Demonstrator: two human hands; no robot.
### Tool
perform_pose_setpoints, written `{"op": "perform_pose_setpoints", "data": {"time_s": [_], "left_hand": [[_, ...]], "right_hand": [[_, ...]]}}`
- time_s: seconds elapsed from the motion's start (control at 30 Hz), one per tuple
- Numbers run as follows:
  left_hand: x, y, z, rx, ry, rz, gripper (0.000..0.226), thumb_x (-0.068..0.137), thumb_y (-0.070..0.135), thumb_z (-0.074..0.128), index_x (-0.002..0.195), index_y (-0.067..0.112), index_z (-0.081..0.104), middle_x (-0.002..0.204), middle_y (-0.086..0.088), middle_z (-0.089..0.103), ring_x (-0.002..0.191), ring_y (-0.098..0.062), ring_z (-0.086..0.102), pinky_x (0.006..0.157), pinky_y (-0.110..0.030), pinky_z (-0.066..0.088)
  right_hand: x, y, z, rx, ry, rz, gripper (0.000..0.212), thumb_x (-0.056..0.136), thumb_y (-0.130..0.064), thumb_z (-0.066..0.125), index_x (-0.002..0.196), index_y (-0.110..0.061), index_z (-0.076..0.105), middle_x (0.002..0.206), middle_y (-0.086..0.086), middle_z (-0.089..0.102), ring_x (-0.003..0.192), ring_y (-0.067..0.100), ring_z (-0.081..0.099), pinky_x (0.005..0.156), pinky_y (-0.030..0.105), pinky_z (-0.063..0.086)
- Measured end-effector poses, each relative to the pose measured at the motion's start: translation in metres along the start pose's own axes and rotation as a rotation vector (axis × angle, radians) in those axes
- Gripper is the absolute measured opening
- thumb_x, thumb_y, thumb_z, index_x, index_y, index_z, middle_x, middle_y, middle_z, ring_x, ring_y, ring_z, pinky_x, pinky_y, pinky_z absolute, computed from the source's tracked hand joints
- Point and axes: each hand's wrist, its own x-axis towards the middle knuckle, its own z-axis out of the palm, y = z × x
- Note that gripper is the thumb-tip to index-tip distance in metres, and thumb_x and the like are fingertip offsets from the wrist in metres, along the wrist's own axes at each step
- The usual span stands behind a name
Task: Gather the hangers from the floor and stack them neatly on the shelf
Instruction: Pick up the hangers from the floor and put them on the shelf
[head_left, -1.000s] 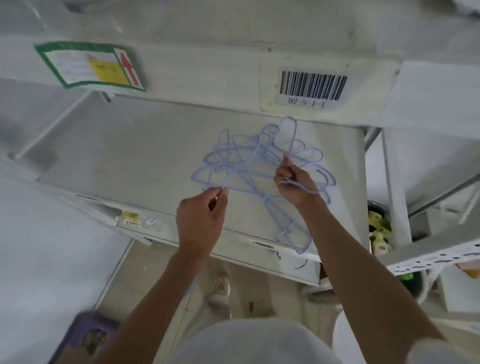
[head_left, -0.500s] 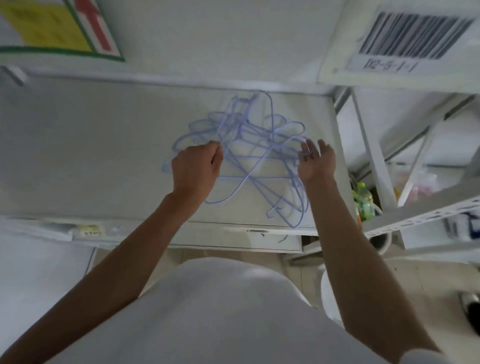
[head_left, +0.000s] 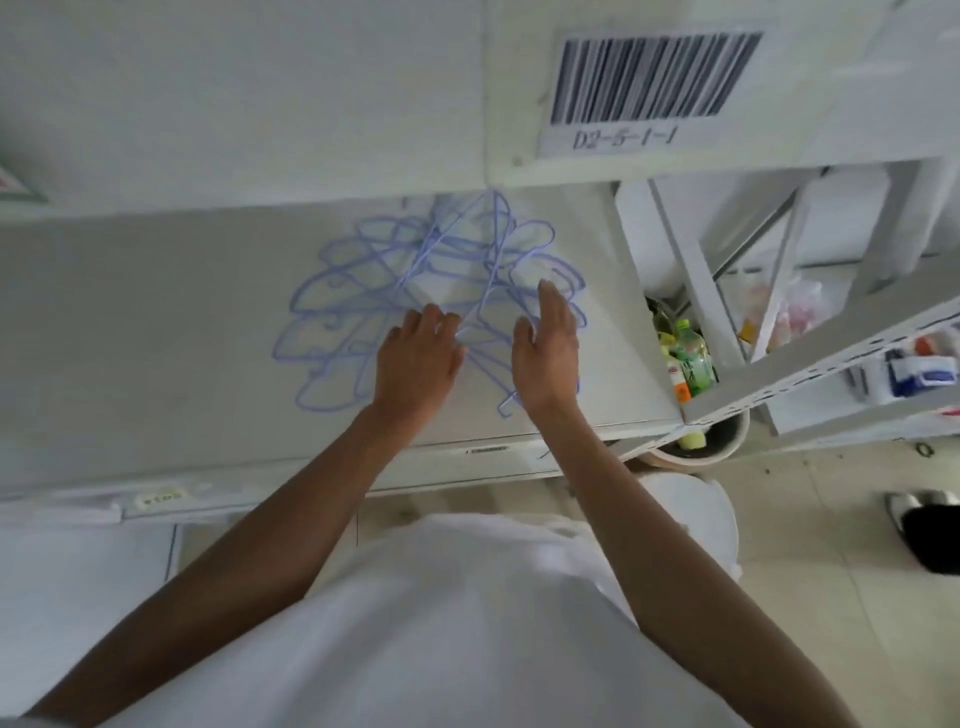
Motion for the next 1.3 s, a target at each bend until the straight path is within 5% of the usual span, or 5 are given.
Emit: {"op": "perform_pose_setpoints", "data": {"time_s": [0.23,0.67,0.87,1.03,1.3], "left_hand": [[-0.086,0.016,0.002,-0.010,-0.100,-0.281,0.067,0.095,0.040,0.054,0.152,0.005,0.042,0.165,-0.016,0.034,0.151,-0.036,0.034,0.118,-0.054,0.032],[-0.370,0.170,-0.005,-0.117,-0.321,-1.305,0.065,0.105,0.046,0.041,0.159,0.012,0.032,0.171,-0.009,0.020,0.158,-0.030,0.016,0.124,-0.053,0.020],[-0.472,0.232,-0.025,-0.163,-0.299,-1.692,0.062,0.107,0.049,0.032,0.158,0.015,0.034,0.170,-0.007,0.024,0.157,-0.029,0.019,0.124,-0.050,0.021],[-0.541,0.277,-0.017,-0.249,-0.335,-1.827,0.060,0.108,0.050,0.028,0.157,0.017,0.034,0.170,-0.007,0.024,0.157,-0.027,0.018,0.123,-0.048,0.023],[-0.616,0.328,0.005,-0.432,-0.321,-1.768,0.059,0.108,0.049,0.027,0.157,0.017,0.034,0.170,-0.007,0.024,0.157,-0.028,0.017,0.124,-0.046,0.022]], "right_hand": [[-0.036,-0.011,0.022,-0.456,-0.324,-0.596,0.067,0.098,-0.013,0.055,0.161,-0.010,0.031,0.170,0.010,0.023,0.160,0.028,0.016,0.130,0.045,0.015],[-0.191,0.023,0.009,-0.376,-0.988,-1.370,0.061,0.097,-0.026,0.034,0.152,-0.002,0.046,0.161,0.016,0.041,0.153,0.034,0.034,0.125,0.049,0.029],[-0.292,0.044,0.008,-0.465,-1.262,-1.599,0.058,0.102,-0.026,0.051,0.155,-0.003,0.043,0.163,0.015,0.040,0.153,0.031,0.034,0.124,0.045,0.030],[-0.346,0.074,0.013,-0.589,-1.409,-1.693,0.060,0.105,-0.028,0.047,0.158,-0.003,0.035,0.165,0.015,0.036,0.155,0.030,0.030,0.126,0.041,0.027],[-0.421,0.113,0.005,-0.844,-1.456,-1.675,0.057,0.108,-0.029,0.038,0.160,-0.007,0.028,0.167,0.009,0.029,0.156,0.023,0.024,0.121,0.035,0.029]]}}
